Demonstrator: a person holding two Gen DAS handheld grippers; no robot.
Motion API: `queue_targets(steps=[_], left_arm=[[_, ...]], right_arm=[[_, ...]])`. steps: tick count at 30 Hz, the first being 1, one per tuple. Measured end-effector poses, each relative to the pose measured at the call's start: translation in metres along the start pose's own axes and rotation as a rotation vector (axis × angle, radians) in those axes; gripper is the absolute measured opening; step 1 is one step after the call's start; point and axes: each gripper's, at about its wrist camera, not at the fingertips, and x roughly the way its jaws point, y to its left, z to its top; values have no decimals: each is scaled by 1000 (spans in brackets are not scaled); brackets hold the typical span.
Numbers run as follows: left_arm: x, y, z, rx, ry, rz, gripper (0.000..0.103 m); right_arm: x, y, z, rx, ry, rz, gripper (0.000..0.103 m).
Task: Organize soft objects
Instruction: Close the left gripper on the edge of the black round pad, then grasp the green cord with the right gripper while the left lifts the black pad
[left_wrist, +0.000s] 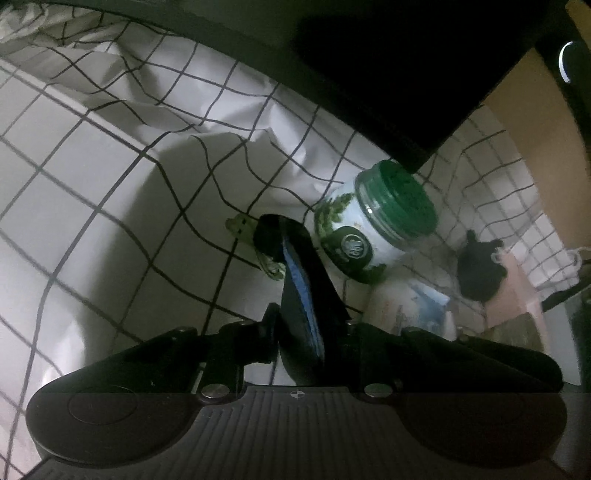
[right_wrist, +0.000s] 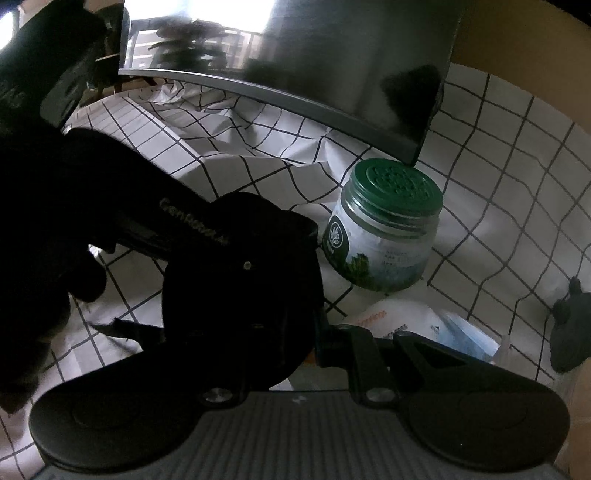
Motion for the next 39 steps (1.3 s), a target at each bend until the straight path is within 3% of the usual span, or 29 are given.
queue_targets(steps=[2,6,10,14,19,29,31,32,39], left_arm=[[-10,2,-6,-12,-11,-17,24],[-46,10,-23,-23,-55,-30,24],[-90,27,-27,-49,-139,-7,24],[-129,43,-24,-58,-222,25,24],[-160,64,-29,-76,-247,55,24],[-168,109,-44,-172,-224,94,24],[-166,113,-46,-181,-217,92,24],[-165,113,-45,-183,-214,90,24],[-159,97,-29,-129,-241,72,24]], right_arm=[[-8,-2,1,29,9,24,15],[-32,-1,-1,63,-11,33,31],[-42,5,5,44,-49,-10,33],[-27,10,20,36,-67,17,33],[20,25,39,-6,-32,-10,33],[68,17,50,119,9,-10,33],[68,18,51,110,16,-4,28],[67,18,52,107,25,0,20],[33,23,49,111,25,51,20]])
